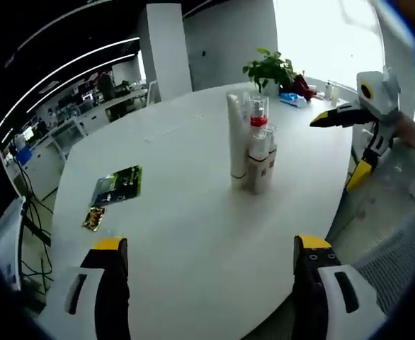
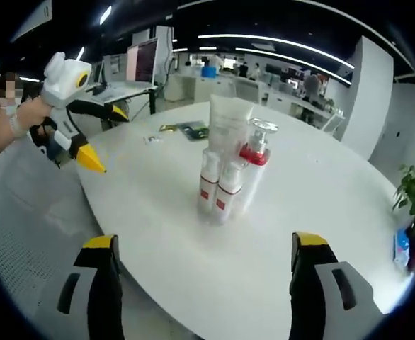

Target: Arrange the skincare products in the storage area until every visible bottle or jar stands upright without overlapping.

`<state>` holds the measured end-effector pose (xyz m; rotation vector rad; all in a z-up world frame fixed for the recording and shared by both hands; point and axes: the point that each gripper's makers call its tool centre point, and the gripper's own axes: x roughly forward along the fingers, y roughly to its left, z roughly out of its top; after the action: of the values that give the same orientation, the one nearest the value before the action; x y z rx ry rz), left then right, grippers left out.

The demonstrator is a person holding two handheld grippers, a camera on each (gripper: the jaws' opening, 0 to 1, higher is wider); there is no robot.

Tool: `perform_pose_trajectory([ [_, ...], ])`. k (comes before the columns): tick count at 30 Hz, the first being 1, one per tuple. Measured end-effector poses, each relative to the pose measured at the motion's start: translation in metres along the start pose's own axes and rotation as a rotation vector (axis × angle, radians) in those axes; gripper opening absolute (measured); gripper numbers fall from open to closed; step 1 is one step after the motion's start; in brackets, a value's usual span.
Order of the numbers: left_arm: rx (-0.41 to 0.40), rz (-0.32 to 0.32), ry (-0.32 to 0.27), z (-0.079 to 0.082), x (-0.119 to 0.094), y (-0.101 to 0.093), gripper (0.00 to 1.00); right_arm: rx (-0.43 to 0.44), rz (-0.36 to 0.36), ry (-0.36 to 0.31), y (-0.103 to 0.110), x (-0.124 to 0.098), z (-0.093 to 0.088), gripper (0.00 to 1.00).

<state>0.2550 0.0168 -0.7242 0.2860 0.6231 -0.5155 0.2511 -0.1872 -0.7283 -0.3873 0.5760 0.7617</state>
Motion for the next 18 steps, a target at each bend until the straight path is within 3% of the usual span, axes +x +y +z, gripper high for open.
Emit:
perform_pose_trajectory([
  [4,-0.021,0.001,0.006,-0.0047,0.0036,0.0022,0.94,0.004,0.001,-0.006,0.0002,0.0003,0.0009,1.00],
  [8,0.011,0.017,0.029,-0.0089,0.0047,0.0041,0.99,-0.008,0.002,-0.020,0.0012,0.0017,0.0049,1.00],
  [18,-0.002,0.021,0.017,-0.0049,-0.0011,-0.0009,0.99,-0.028,0.004,-0.038,0.0056,0.0026,0.0086,1.00],
])
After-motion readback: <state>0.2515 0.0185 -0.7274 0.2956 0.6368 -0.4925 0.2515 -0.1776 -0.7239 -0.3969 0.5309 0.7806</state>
